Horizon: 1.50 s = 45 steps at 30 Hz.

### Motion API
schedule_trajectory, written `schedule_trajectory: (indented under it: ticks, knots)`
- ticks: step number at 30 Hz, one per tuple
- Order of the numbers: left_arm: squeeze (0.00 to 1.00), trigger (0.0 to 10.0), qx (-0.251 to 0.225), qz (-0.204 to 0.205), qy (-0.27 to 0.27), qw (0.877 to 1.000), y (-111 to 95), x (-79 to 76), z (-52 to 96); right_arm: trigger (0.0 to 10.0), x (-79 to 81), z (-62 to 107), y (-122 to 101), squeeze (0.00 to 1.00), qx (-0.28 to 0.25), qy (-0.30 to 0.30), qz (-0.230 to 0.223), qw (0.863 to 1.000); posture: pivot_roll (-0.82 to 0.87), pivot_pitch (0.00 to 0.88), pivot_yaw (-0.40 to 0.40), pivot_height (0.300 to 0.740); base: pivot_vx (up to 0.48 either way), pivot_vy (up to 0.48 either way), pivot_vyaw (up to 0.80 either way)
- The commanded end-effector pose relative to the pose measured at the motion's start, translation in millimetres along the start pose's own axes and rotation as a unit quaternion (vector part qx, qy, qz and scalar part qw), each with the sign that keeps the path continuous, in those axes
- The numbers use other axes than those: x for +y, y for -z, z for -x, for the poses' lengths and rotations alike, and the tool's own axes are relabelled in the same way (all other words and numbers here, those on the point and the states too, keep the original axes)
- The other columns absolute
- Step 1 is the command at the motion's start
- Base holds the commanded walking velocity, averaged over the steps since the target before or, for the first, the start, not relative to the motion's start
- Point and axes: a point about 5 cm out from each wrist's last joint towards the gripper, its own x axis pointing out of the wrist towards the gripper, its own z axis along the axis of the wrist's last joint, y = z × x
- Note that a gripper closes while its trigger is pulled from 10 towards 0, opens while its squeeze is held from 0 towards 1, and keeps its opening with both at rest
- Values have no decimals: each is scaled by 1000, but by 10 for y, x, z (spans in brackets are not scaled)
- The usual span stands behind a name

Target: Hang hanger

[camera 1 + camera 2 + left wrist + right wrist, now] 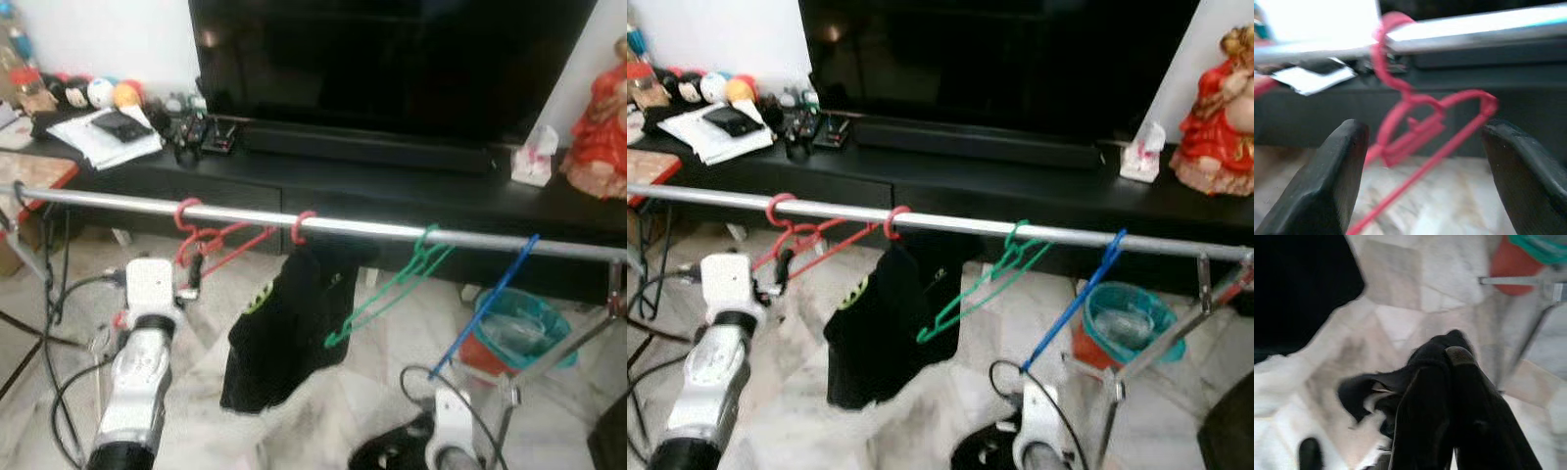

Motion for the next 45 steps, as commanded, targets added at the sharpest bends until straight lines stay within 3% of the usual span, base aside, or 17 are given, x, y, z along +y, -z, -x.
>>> schedule_trajectory:
  ticks: [1,7,14,15,16,24,33,34,35,36,45]
  knots:
    - [0,10000,23,-8,-14,1000,48,197,21,10000,28,2,6,0,0,-4,-2,1000,91,23,-46,736,0,0,0]
    - [0,10000,101,-78,-48,991,195,546,-56,10000,24,8,30,0,4,-6,-4,1000,90,24,-44,736,0,0,0]
    - [0,10000,112,-52,-39,992,125,622,-252,10000,6,5,23,0,5,-6,-6,1000,85,17,-44,736,0,0,0]
    - [161,10000,118,-43,-29,992,120,620,-288,10000,4,5,22,0,5,-6,-6,1000,82,18,-43,736,0,0,0]
    - [1000,10000,122,-33,-17,992,93,636,-355,10000,0,5,22,0,5,-6,-8,1000,81,18,-44,736,0,0,0]
    - [1000,10000,142,-33,2,989,23,759,-492,10000,-9,8,37,0,9,-5,-12,1000,75,22,-42,736,0,0,0]
    - [1000,10000,170,-29,-1,985,87,890,-466,10000,4,9,47,0,12,-7,-15,1000,73,25,-44,736,0,0,0]
    - [494,10000,183,-25,-5,983,144,898,-432,10000,8,8,44,0,12,-8,-15,1000,71,28,-43,736,0,0,0]
    - [494,10000,186,-26,-5,982,162,898,-420,10000,9,7,42,0,11,-9,-16,1000,70,30,-43,736,0,0,0]
    - [0,10000,187,-25,-4,982,172,895,-414,10000,10,7,40,0,11,-9,-16,1000,70,30,-43,736,0,0,0]
    - [0,10000,209,30,36,977,340,729,-339,10000,-13,-1,16,0,9,-8,-18,1000,67,47,-48,736,0,0,0]
